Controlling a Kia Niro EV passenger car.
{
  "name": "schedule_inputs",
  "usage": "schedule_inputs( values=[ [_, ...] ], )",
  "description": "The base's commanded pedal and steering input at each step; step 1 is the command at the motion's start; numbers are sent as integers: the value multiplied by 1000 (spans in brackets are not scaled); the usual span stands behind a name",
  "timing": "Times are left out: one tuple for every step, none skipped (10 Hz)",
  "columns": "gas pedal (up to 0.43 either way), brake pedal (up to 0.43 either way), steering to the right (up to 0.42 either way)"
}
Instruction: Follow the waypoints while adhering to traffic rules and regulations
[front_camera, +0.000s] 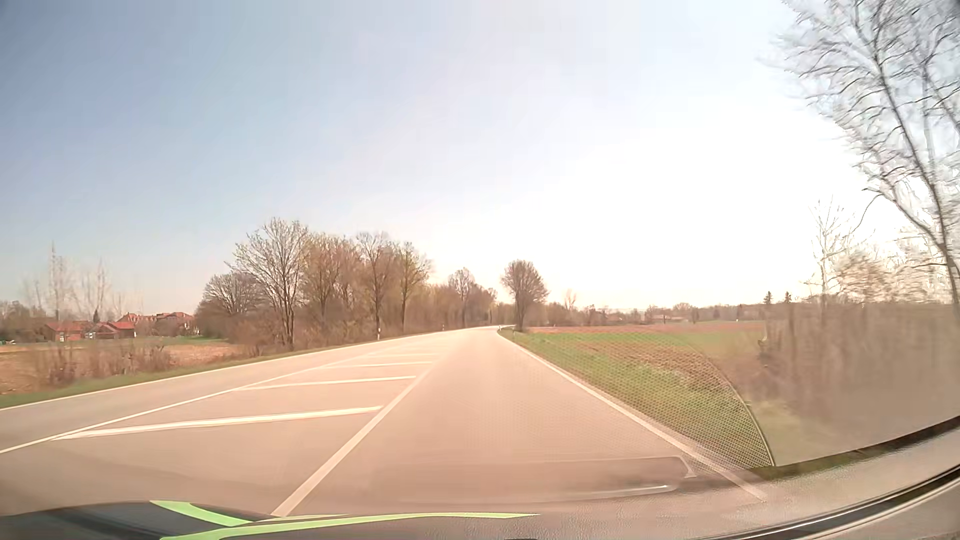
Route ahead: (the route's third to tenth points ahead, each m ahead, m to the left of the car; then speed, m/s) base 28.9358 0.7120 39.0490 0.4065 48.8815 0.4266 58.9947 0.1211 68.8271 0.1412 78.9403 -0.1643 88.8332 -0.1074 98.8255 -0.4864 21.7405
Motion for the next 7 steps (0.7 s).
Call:
schedule_inputs(
  values=[
    [118, 0, 0],
    [118, 0, 0],
    [130, 0, 0],
    [130, 0, 0],
    [130, 0, 0],
    [130, 0, 0],
    [130, 0, 0]
  ],
)
